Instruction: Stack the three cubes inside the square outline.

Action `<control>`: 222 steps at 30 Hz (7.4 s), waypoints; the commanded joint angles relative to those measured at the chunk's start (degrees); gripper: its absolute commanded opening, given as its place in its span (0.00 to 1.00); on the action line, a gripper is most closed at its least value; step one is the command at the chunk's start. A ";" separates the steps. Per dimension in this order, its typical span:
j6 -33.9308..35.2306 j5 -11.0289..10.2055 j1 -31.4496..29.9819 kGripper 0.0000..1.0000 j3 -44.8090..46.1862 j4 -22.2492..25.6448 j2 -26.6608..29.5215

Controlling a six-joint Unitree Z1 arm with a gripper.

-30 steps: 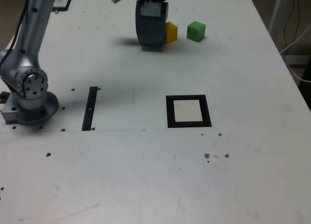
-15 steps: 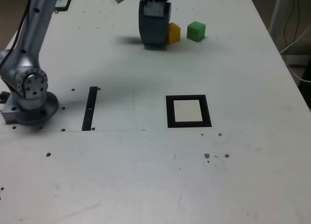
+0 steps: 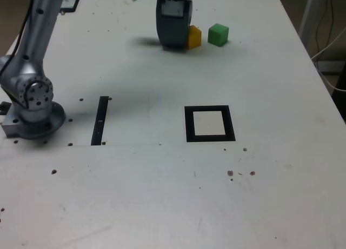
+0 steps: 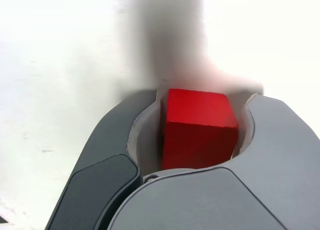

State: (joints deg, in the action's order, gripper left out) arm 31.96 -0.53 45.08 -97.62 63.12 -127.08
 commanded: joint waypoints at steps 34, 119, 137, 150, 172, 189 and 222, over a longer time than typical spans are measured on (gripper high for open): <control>-17.58 2.25 -0.68 0.38 -16.26 25.16 6.71; -34.63 1.74 -49.79 0.46 19.27 -7.03 12.30; -34.69 0.74 -49.13 0.86 17.74 -4.92 11.57; -34.56 -6.14 -48.76 0.99 13.22 3.14 13.58; -53.95 -12.01 -27.43 0.99 -1.21 17.71 13.08; -64.90 -12.48 -10.43 0.99 -10.76 18.28 5.08; -65.01 -11.36 -8.61 0.97 -14.49 16.30 -6.10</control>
State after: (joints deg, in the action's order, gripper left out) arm -33.17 -11.76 36.47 -112.01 79.52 -132.89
